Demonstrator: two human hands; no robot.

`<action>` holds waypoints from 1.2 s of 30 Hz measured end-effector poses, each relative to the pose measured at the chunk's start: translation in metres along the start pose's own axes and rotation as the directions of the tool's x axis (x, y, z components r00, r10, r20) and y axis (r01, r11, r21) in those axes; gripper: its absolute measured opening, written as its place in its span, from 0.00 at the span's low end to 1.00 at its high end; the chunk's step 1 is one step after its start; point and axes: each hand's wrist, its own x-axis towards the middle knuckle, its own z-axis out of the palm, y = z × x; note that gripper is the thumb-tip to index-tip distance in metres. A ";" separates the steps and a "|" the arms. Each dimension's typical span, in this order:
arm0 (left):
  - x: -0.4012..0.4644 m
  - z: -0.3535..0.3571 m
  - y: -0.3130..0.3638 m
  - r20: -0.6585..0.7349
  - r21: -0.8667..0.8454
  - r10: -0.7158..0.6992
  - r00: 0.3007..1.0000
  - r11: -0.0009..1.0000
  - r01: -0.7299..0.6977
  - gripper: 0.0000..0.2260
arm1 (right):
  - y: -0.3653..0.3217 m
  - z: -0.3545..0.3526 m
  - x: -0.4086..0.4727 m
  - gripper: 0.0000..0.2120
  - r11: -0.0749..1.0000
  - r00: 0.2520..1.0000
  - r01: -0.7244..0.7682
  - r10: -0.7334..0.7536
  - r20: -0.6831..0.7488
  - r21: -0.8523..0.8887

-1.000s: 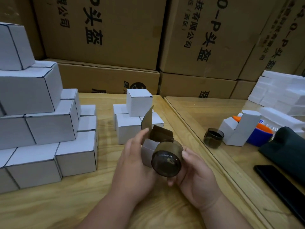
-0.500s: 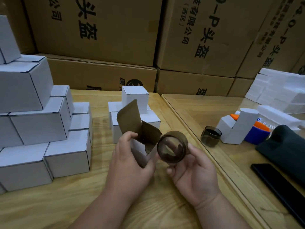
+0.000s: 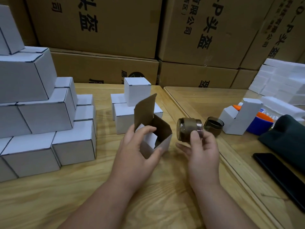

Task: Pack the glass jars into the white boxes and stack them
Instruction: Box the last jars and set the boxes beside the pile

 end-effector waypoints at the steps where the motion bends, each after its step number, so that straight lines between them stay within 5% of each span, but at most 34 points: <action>1: 0.000 -0.001 0.002 0.025 0.001 0.009 1.000 1.000 -0.009 0.24 | -0.001 0.002 -0.006 0.09 0.974 0.980 0.195 -0.190 0.052 -0.120; 4: 0.001 -0.002 0.005 0.043 -0.008 0.038 0.998 0.999 -0.038 0.24 | -0.003 0.002 -0.018 0.05 0.746 0.781 0.617 -0.541 0.312 -0.251; 7: 0.002 -0.001 0.007 0.029 -0.097 0.037 0.999 0.995 -0.034 0.25 | 0.000 0.007 -0.024 0.18 0.637 0.638 0.738 -0.549 0.540 -0.224; 15: -0.002 0.003 0.006 0.035 -0.134 0.028 0.999 0.991 -0.023 0.21 | 0.007 0.008 -0.016 0.09 0.751 0.797 0.568 -0.400 0.453 -0.337; 24: -0.003 0.006 0.002 0.029 -0.168 0.047 0.998 0.985 -0.042 0.19 | 0.003 0.009 -0.016 0.06 0.548 0.764 0.642 -0.408 0.499 -0.536; 28: -0.004 0.006 0.003 0.015 -0.164 0.047 0.999 0.985 -0.044 0.19 | 0.003 0.003 -0.012 0.03 0.566 0.783 0.603 -0.287 0.551 -0.562; 36: -0.003 0.004 0.002 0.033 -0.187 0.018 0.999 0.982 -0.012 0.27 | 0.011 0.000 -0.006 0.15 0.558 0.817 0.531 -0.136 0.561 -0.638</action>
